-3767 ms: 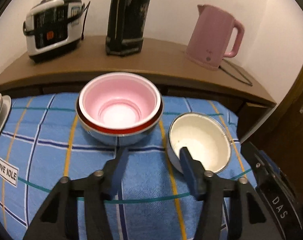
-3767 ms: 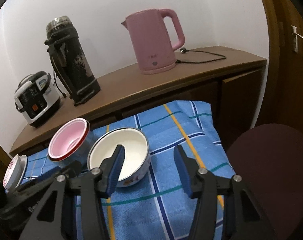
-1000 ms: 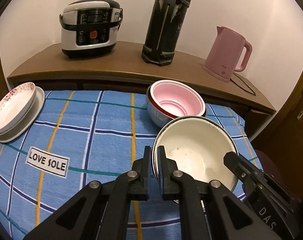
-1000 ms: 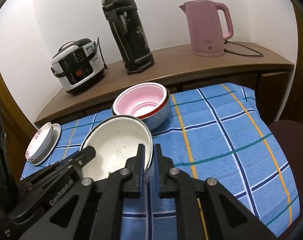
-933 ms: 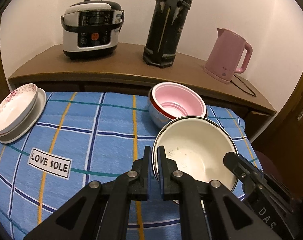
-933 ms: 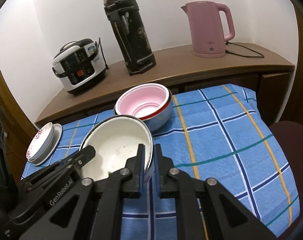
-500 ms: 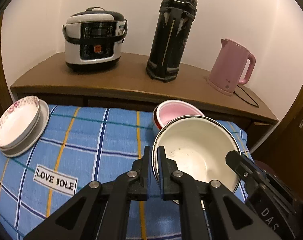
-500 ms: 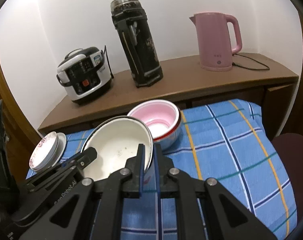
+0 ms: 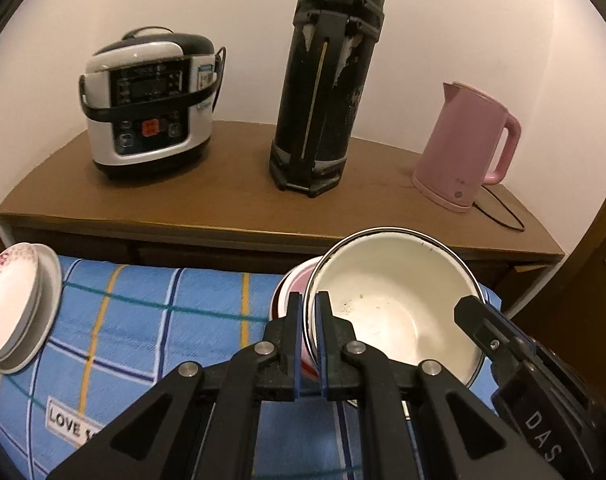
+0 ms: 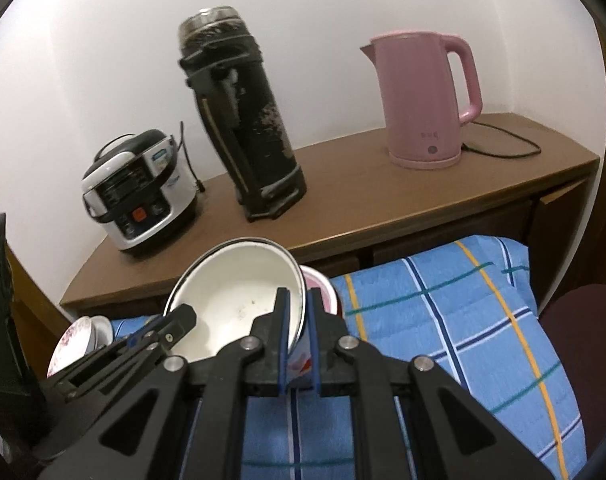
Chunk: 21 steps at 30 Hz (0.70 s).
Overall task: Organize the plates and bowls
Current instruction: 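Carry the white enamel bowl with the right gripper over the nested bowls, then lower the white bowl onto the nested bowls and open the right gripper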
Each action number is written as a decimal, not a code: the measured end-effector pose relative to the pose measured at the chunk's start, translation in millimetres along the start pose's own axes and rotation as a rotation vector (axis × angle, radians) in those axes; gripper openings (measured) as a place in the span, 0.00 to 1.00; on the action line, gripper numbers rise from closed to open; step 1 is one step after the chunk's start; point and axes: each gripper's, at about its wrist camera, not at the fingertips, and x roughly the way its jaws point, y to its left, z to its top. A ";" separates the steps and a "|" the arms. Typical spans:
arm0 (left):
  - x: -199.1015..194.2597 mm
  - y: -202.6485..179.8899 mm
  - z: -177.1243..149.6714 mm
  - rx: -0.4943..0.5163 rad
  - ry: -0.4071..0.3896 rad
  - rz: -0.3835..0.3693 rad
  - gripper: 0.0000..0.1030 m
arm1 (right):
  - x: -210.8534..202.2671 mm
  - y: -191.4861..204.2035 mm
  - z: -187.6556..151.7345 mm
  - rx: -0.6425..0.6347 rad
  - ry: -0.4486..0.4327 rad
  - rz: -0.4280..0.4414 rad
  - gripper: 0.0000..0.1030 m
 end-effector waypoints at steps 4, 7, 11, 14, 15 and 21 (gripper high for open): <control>20.4 -1.8 6.8 0.006 0.020 0.015 0.07 | 19.6 -8.7 3.2 0.029 0.029 0.006 0.08; 32.2 -2.0 8.2 -0.003 0.042 0.013 0.07 | 31.8 -14.1 3.8 0.045 0.042 0.003 0.08; 44.8 -2.5 7.0 -0.002 0.063 0.021 0.07 | 42.8 -18.7 1.5 0.056 0.061 0.003 0.08; 51.4 -1.5 5.0 -0.003 0.075 0.030 0.07 | 49.1 -21.6 -0.9 0.066 0.072 0.007 0.08; 52.4 -1.0 4.7 -0.003 0.076 0.032 0.07 | 51.0 -22.1 -1.4 0.067 0.076 0.010 0.08; 56.6 3.4 3.5 -0.001 0.078 0.048 0.07 | 60.4 -23.5 -5.5 0.079 0.096 0.024 0.08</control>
